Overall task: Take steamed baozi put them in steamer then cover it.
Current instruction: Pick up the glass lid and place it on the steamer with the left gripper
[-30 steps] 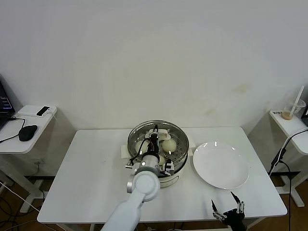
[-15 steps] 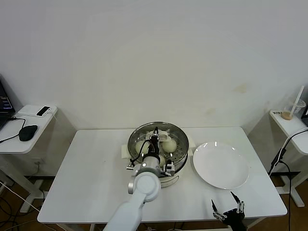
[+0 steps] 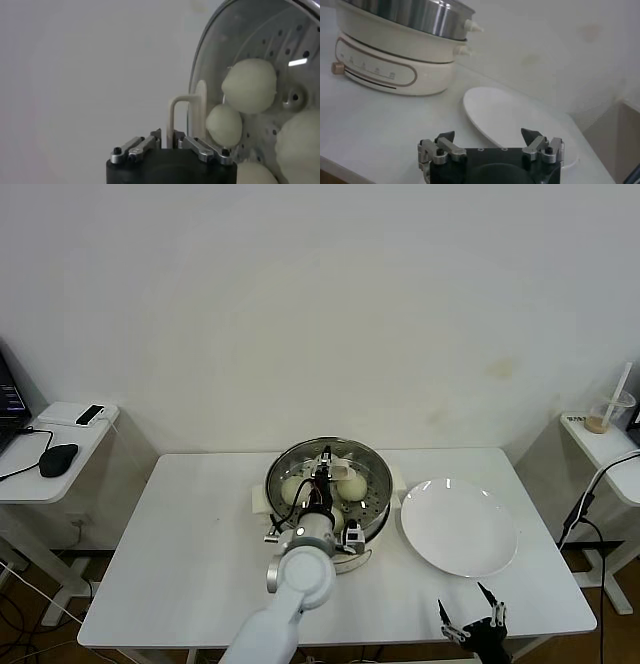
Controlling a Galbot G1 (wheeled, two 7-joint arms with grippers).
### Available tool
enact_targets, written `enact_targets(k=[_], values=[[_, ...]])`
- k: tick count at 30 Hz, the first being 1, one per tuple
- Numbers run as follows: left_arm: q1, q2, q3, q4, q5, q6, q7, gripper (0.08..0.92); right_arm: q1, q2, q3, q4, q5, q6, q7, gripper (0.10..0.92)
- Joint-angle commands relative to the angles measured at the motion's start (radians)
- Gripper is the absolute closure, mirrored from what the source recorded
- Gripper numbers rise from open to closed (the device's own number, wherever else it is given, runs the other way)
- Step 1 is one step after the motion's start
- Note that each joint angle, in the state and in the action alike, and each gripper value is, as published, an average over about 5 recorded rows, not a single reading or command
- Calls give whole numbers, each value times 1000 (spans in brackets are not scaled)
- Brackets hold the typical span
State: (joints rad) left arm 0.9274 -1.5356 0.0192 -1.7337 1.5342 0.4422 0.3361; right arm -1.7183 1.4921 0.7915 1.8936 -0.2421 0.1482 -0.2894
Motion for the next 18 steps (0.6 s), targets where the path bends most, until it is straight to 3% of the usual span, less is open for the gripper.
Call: enact_targets(k=[1,11,18], values=[[24,15,0,-70,-13,0,2,536,-1,-2,-1,1,0,0,0,203],[184,109,6,-297,-99,-30,-47,246,-9,-6,-4,5,-1,-1,0,203],[356,180,-111,-482,-323,-145,-246,178,-13,-17,-10,3,16,-3,14,203]])
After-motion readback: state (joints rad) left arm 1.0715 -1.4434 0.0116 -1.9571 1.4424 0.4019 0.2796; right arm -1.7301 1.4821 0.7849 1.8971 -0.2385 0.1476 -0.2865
